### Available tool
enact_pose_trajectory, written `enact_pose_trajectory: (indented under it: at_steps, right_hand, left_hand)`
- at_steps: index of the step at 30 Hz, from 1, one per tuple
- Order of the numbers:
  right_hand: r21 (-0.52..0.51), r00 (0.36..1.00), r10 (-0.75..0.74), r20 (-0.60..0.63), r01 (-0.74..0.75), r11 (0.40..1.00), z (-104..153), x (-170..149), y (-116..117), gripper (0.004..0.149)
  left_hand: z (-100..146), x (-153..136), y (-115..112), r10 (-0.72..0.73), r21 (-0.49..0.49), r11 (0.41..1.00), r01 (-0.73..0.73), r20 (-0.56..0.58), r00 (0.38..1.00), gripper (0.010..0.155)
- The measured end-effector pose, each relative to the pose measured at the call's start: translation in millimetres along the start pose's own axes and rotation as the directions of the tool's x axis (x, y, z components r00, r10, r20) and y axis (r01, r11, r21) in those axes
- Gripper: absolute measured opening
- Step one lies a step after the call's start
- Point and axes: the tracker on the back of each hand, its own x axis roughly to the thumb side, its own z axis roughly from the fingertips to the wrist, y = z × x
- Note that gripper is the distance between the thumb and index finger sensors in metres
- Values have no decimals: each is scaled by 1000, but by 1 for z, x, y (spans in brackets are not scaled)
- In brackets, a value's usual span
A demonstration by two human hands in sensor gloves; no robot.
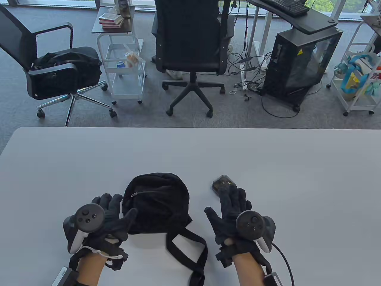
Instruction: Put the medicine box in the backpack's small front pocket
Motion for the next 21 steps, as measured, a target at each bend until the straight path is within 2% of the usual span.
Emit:
enact_pose_trajectory:
  at_steps: [5,13,21]
  right_hand:
    - [9,999,35,15,-35,999,1,4,3,87]
    - [45,999,17,-40,-15,999,-2,-4,8,83]
    - [18,999,3,-45,-2,1000,-1,-6,9,86]
  left_hand:
    - [0,1,-1,21,-5,1000,-21,2,1000,88]
    - [-5,-6,-7,55,-27,998,-56,-22,998,87]
    - [-13,-19,-12,95,-30,995,-97,-75,993,87]
